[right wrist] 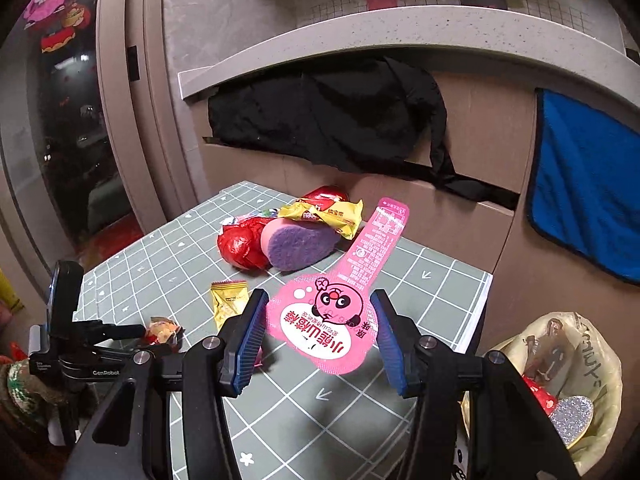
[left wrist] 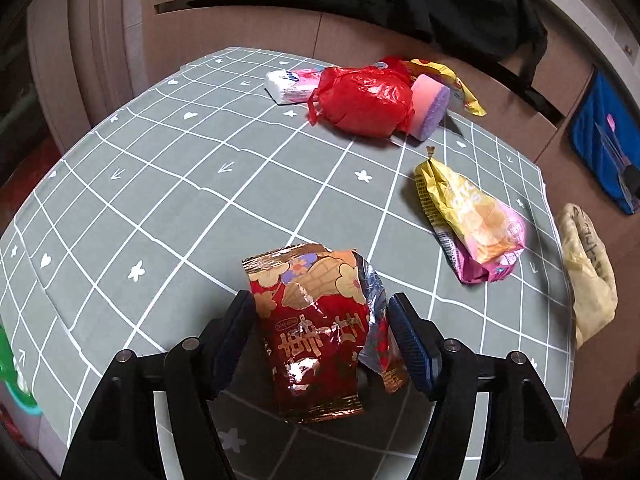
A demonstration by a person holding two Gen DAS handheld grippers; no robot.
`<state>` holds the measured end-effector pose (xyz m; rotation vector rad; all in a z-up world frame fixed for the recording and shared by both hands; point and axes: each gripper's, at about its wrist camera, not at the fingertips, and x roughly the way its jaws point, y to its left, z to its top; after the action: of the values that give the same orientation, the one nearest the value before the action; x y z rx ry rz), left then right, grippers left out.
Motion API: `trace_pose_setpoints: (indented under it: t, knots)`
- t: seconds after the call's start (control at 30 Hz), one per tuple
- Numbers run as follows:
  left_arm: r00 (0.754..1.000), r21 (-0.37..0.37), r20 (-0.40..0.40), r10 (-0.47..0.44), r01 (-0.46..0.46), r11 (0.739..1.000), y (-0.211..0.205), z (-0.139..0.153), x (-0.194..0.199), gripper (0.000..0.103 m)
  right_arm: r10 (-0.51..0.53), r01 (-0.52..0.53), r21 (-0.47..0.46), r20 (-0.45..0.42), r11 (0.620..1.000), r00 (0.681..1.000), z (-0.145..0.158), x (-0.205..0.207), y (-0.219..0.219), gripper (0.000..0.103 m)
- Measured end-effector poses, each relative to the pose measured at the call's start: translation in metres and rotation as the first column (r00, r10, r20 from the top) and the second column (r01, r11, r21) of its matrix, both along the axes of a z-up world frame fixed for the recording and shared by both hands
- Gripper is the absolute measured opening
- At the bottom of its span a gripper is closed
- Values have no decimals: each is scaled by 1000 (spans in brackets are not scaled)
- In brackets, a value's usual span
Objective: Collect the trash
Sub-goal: 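Lift the pink candy card with the right tool while the left tool lifts the packet, then carry the red packet and pink candy card over the trash bin with both tools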
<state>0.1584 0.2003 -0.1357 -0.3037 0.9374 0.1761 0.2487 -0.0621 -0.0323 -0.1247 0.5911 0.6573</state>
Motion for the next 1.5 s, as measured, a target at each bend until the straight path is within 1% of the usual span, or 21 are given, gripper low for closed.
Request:
trace_pose_setpoints:
  t: [0.03, 0.07, 0.13, 0.2, 0.33, 0.43, 0.47, 0.5, 0.53, 0.6, 0.63, 0.73, 0.87, 0.9, 1.03, 1.2, 1.3, 1.4, 1.5]
  knots:
    - [1000, 2, 6, 12, -12, 1000, 2, 1, -1, 51, -1, 1, 2, 1, 1000, 1000, 0, 0, -1, 49]
    - [1000, -4, 12, 16, -16, 1000, 4, 1, 0, 40, -3, 3, 5, 5, 1000, 1000, 1, 0, -1, 49]
    - [999, -46, 39, 17, -15, 999, 8, 6, 1, 22, -2, 2, 6, 10, 1000, 1000, 2, 0, -2, 49]
    - [998, -47, 66, 5, -2, 999, 9, 15, 3, 14, -1, 1, 6, 14, 1000, 1000, 3, 0, -3, 49]
    - [989, -18, 148, -24, 27, 999, 4, 44, 13, 14, -3, 2, 16, 20, 1000, 1000, 7, 3, -5, 49]
    - [968, 18, 241, -64, 61, 998, -7, 80, 27, 14, -7, 6, 23, 40, 1000, 999, 15, 7, -8, 49]
    - [954, 39, 286, -89, 81, 996, -14, 97, 33, 14, -11, 9, 28, 54, 1000, 999, 20, 8, -10, 49]
    - [945, 51, 310, -103, 91, 995, -18, 106, 38, 14, -13, 11, 30, 67, 999, 998, 25, 9, -11, 49]
    - [927, 71, 351, -129, 111, 991, -27, 122, 45, 14, -14, 12, 30, 78, 999, 997, 29, 11, -12, 49]
    - [898, 100, 405, -173, 145, 984, -40, 146, 56, 14, -20, 18, 26, 112, 999, 993, 41, 13, -16, 49]
    - [887, 109, 422, -187, 155, 982, -44, 155, 59, 14, -23, 20, 23, 124, 1000, 992, 46, 13, -17, 49]
    - [844, 145, 479, -242, 196, 970, -65, 182, 71, 14, -35, 34, 12, 164, 999, 986, 62, 16, -24, 49]
    - [794, 185, 529, -300, 237, 954, -91, 206, 81, 14, -64, 65, 1, 220, 998, 973, 83, 19, -38, 49]
    - [785, 189, 534, -313, 250, 950, -97, 209, 85, 14, -70, 72, 1, 229, 997, 971, 86, 19, -41, 49]
    - [766, 193, 539, -351, 293, 936, -120, 213, 95, 14, -114, 116, 8, 257, 993, 960, 96, 19, -61, 49]
    - [743, 194, 533, -406, 359, 913, -161, 212, 103, 14, -176, 178, 19, 268, 984, 947, 97, 19, -93, 49]
    - [729, 193, 522, -444, 406, 893, -188, 205, 109, 14, -217, 220, 21, 268, 975, 939, 95, 19, -114, 49]
    - [717, 165, 504, -482, 468, 868, -218, 193, 119, 14, -253, 257, 21, 264, 966, 931, 90, 18, -135, 49]
    - [710, 144, 478, -516, 517, 844, -245, 180, 126, 14, -298, 302, 22, 246, 953, 922, 82, 17, -160, 49]
